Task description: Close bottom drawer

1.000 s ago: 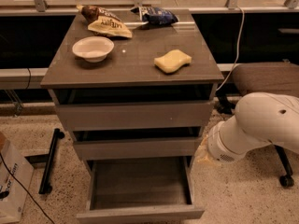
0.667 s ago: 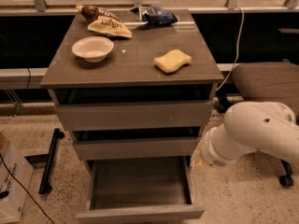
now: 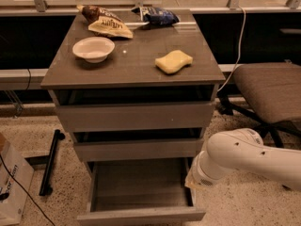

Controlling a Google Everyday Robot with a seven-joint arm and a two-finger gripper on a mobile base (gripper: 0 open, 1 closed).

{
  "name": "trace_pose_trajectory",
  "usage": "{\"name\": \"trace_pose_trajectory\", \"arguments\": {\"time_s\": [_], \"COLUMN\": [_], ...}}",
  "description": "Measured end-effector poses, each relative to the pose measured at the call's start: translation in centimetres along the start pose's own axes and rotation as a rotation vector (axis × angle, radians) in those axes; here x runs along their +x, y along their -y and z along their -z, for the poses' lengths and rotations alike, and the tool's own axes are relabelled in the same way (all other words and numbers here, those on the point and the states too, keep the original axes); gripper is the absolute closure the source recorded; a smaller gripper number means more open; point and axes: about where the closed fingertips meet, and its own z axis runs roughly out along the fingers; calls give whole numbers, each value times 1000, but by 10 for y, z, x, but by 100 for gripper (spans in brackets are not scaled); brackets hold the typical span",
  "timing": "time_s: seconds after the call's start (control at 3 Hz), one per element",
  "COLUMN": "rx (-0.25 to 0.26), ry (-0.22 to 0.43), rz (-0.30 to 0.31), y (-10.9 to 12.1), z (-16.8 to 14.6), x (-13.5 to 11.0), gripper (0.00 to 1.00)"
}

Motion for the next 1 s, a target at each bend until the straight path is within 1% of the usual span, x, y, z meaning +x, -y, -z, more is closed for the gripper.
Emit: {"name": "trace_pose_trajectory", "arguments": {"time_s": [0.33,0.67,1.0], "rx": [0,-23,-71], "ry": [0,-32,-86], "rz": [0,-47,-108], "y": [0,3,9], "z": [0,-26,-69], "x": [0,9,27], "gripper": [100,100,100]}}
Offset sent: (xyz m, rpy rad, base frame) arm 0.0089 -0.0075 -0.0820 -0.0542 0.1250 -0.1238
